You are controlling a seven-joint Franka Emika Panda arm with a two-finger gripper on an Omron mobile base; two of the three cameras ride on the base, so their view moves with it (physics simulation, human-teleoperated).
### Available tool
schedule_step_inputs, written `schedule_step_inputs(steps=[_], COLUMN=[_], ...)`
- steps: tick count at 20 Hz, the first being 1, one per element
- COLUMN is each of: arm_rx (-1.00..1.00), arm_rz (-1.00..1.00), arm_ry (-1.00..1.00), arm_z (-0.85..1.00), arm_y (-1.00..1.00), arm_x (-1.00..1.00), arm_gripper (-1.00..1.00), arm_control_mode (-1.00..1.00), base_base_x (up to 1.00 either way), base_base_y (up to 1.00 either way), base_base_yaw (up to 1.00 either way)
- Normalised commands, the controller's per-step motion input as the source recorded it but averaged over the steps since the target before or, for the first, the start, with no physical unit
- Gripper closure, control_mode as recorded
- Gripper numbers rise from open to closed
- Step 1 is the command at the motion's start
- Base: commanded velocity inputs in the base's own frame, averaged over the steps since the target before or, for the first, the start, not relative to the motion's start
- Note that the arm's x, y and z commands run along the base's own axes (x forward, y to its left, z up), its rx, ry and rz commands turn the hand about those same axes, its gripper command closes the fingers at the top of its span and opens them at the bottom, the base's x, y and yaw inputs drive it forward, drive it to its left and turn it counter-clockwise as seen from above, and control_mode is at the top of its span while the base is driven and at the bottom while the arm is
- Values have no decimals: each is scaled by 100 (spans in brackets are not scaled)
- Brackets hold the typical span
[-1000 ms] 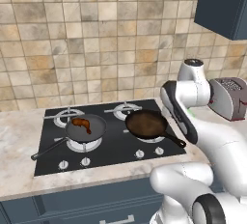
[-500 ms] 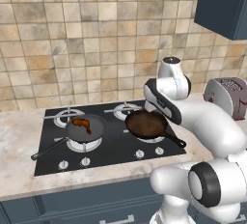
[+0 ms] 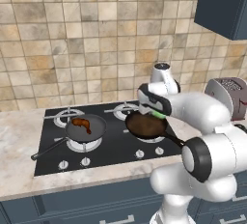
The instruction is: Place both pans onto different burners. Then place the corn and the chicken drumstick on different pans.
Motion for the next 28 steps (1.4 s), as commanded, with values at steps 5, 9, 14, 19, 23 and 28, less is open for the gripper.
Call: schedule_step_inputs(steps=[5,9,14,19,23,28], arm_rx=[0,0,0,1,0,0], arm_rz=[0,0,0,0,0,0], arm_ry=[0,0,0,0,0,0], arm_z=[-46,-33,-27,-22,-24,-19], arm_y=[11,16,8,0,0,0], arm_x=[30,26,21,11,1,3], arm_gripper=[100,100,100,100,100,100], arm_control_mode=[-100,-100,-100,-100,-100,-100], base_base_x=[0,0,0,0,0,0], base_base_y=[0,0,0,0,0,0], base_base_yaw=[0,0,0,0,0,0])
